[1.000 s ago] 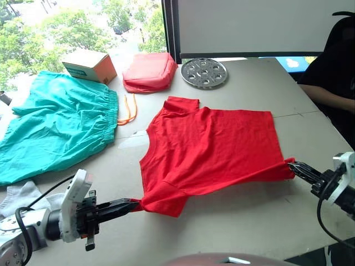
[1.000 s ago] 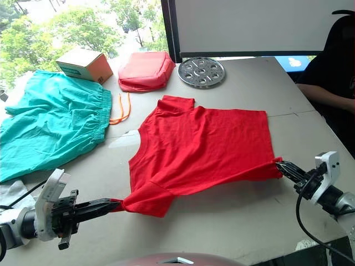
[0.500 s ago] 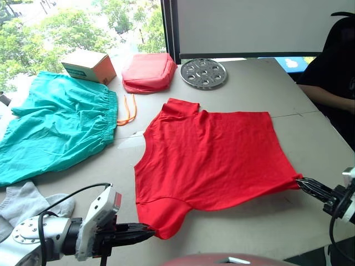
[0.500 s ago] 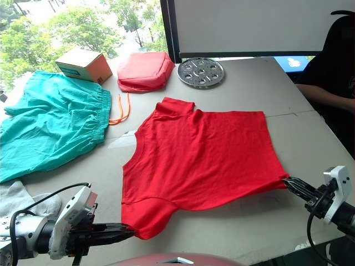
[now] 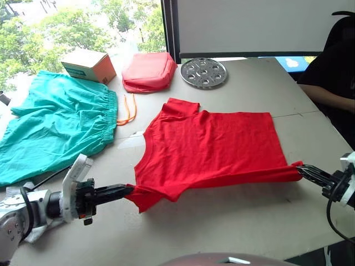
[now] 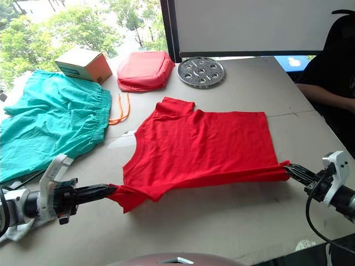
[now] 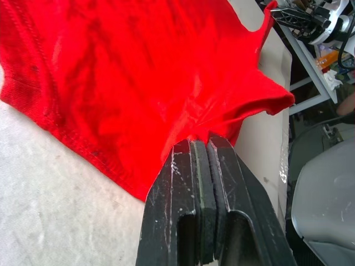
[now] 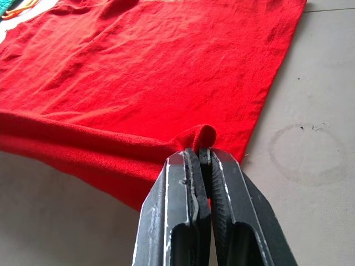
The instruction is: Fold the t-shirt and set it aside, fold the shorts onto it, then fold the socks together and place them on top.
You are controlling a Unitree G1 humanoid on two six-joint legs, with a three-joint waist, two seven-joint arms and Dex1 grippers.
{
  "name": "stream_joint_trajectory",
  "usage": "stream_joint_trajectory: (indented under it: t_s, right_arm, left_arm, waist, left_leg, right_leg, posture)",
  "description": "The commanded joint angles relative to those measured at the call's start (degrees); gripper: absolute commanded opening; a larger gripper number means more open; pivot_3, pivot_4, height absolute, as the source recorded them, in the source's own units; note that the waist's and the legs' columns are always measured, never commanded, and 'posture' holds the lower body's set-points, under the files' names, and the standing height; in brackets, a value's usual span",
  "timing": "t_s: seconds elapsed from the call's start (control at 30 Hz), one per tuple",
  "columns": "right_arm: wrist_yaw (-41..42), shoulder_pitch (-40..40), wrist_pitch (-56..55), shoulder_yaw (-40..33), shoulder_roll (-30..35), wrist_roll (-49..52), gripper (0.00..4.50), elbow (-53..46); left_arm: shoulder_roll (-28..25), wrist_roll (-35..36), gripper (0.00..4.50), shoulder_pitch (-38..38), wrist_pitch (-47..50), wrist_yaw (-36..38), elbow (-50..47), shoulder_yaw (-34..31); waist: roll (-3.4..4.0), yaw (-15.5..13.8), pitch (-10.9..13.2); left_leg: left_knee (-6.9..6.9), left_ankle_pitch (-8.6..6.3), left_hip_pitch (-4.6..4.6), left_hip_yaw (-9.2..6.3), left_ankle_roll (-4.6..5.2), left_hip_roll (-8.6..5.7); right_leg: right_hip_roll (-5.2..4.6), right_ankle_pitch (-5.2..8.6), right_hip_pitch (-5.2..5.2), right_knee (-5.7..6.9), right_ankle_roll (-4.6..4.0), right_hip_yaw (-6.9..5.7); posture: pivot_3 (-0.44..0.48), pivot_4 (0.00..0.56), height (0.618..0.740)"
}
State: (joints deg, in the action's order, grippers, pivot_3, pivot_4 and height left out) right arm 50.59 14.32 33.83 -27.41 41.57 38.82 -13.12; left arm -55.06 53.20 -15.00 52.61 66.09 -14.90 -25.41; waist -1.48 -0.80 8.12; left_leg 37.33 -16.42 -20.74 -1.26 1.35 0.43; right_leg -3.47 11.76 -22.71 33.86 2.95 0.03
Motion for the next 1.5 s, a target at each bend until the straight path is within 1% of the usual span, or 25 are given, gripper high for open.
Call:
stream_joint_trajectory:
  t_s: [0.03,0.13,0.3,0.63,0.77,1.1,1.23,1.5]
  right_arm:
    - [-0.7,-2.3,1.1,0.6,1.3,-0.1,0.08,-0.3]
    - [-1.2,-3.8,0.8,2.5,1.8,-2.1,0.08,0.7]
    - [-1.8,-6.0,-0.5,4.4,1.4,-4.2,0.08,1.8]
    - [-3.1,-9.5,-3.2,8.1,0.6,-9.1,0.08,5.3]
    - [-3.3,-9.9,-4.3,9.3,0.2,-10.3,0.08,5.8]
    - [-3.6,-9.8,-5.6,9.5,-1.1,-10.3,0.08,4.8]
    - [-4.0,-10.3,-5.8,9.8,-1.4,-10.7,0.08,5.4]
    - [-5.3,-11.4,-7.9,10.6,-2.0,-13.3,0.08,9.1]
  left_arm:
    - [0.5,0.4,0.0,3.1,1.6,-1.9,0.9,1.4]
    - [0.9,-1.3,0.0,5.3,1.7,-3.8,0.3,4.3]
    - [2.1,-4.7,0.0,10.9,1.9,-8.9,1.6,8.6]
    - [3.2,-7.4,0.0,19.2,7.2,-15.3,6.2,12.9]
    - [2.3,-9.0,0.0,19.3,7.0,-15.1,6.1,14.3]
    - [5.2,-8.4,0.0,21.5,5.8,-15.9,4.8,12.3]
    - [4.9,-9.3,0.0,21.9,5.3,-15.9,5.0,12.6]
    - [3.9,-12.9,0.0,20.7,0.4,-14.3,6.0,13.3]
  waist:
    - [-0.01,0.0,0.0]
    - [-0.03,0.0,0.0]
    - [-0.07,-0.1,-0.1]
    - [-0.22,0.0,-0.2]
    - [-0.21,0.1,-0.2]
    - [-0.22,0.0,-0.2]
    - [-0.23,0.0,-0.2]
    - [-0.23,0.0,-0.2]
  left_leg:
    - [0.0,0.0,0.01,0.01,0.0,0.0]
    - [0.0,0.0,0.02,0.02,0.0,0.0]
    - [0.02,0.0,0.01,-0.03,0.0,-0.03]
    - [0.03,0.01,0.01,0.01,0.01,-0.08]
    - [0.03,0.01,0.02,0.03,0.01,-0.08]
    - [0.04,0.01,0.03,0.02,0.0,-0.08]
    - [0.05,0.01,0.02,0.02,0.0,-0.09]
    - [0.04,0.01,0.03,0.04,0.0,-0.09]
  right_leg:
    - [-0.01,0.0,0.0,0.01,0.0,0.01]
    - [-0.02,-0.13,0.01,0.01,-0.2,0.03]
    - [-0.02,-0.14,0.02,0.03,-0.23,0.01]
    - [0.0,-0.15,0.05,0.07,-0.23,0.07]
    - [0.0,-0.15,0.04,0.07,-0.23,0.09]
    - [-0.03,-0.16,0.05,0.08,-0.23,0.11]
    - [-0.03,-0.16,0.05,0.1,-0.24,0.1]
    - [-0.02,-0.16,0.05,0.09,-0.24,0.12]
  posture:
    - [0.0,0.15,0.74]
    - [0.0,0.15,0.74]
    - [0.0,0.15,0.74]
    - [0.0,0.15,0.74]
    - [0.0,0.15,0.74]
    - [0.0,0.15,0.74]
    - [0.0,0.15,0.74]
    - [0.0,0.15,0.74]
